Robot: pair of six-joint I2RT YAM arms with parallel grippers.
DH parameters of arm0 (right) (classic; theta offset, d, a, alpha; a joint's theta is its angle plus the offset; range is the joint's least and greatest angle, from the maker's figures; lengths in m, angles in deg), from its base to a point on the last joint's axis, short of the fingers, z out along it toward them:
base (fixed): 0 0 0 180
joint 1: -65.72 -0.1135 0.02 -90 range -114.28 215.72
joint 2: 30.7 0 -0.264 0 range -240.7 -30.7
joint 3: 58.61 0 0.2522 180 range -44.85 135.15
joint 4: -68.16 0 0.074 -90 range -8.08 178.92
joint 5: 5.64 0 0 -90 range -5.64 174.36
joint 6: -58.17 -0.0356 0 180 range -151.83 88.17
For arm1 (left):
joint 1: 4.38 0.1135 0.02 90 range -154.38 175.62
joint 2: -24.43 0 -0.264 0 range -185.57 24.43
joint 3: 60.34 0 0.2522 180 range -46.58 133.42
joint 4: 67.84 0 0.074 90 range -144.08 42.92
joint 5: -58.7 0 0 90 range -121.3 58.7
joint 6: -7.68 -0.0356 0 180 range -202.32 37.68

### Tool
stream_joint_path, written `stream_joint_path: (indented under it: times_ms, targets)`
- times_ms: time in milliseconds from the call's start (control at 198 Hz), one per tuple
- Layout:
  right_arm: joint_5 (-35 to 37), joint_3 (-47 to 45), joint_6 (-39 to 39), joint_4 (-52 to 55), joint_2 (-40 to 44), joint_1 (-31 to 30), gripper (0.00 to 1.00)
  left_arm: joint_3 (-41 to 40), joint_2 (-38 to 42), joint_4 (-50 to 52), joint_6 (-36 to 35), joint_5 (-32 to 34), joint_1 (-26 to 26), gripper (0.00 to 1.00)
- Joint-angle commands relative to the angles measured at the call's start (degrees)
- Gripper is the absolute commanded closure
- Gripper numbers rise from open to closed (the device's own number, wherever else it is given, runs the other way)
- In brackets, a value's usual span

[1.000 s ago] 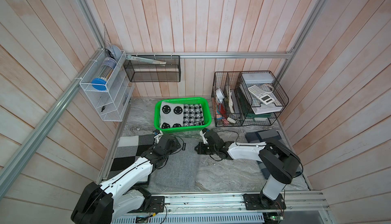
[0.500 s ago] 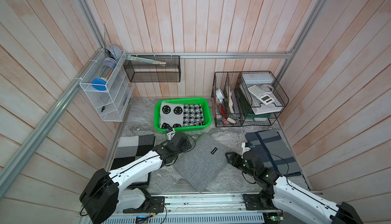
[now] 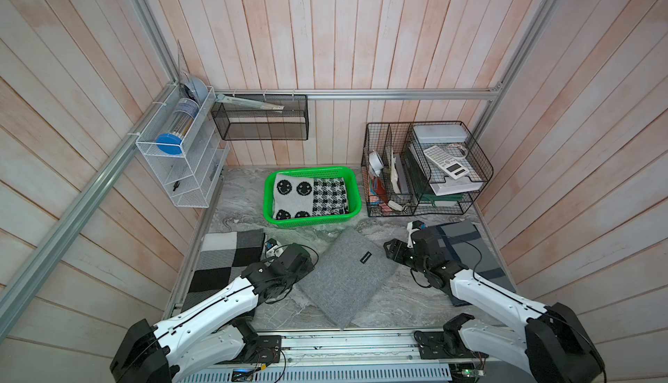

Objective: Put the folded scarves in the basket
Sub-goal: Adjust the scarf at the center of the board.

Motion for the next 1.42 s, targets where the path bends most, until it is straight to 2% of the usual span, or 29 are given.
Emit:
stream_joint_path:
  times_ms: [0,288,390,521,713,981,1179,1310,1411]
  targets:
    - [-4.0,3.4,4.5,-1.6,-4.4,0.3,0.30,-2.5,2.5,3.1,6.5,-0.8,-1.3,0.04]
    - [-6.3,7.7,6.9,1.8,-11.9,0.2,0.40,-8.5,1.6,-7.9,9.3,-4.5,-1.7,0.08]
    - [-7.4,8.0,7.4,2.3,-13.0,0.2,0.45,-9.5,-0.5,-12.4,8.9,-5.7,-1.7,0.17]
    - [-8.3,6.9,7.0,2.2,-13.5,0.0,0.56,-10.7,-3.8,-18.5,8.2,-7.5,-1.8,0.29]
    - [-8.0,4.4,5.8,3.0,-12.6,-1.2,0.66,-9.1,-10.3,-23.4,6.0,-7.9,-1.7,0.30]
    - [-4.6,-0.4,0.6,6.8,-6.0,-6.8,0.67,-3.6,-18.1,-26.0,-0.3,-4.3,1.9,0.30]
    - [-2.7,-4.5,-5.7,8.3,3.1,-13.9,0.65,-1.1,-19.2,-28.3,-3.9,-0.9,4.1,0.28]
    - [-2.3,-6.7,-7.6,7.9,8.9,-15.7,0.60,-1.2,-18.0,-29.9,-5.4,1.2,5.3,0.19]
    - [-0.3,-6.1,-6.9,9.6,11.2,-15.6,0.51,-1.6,-16.4,-30.3,-6.4,1.9,5.6,0.10]
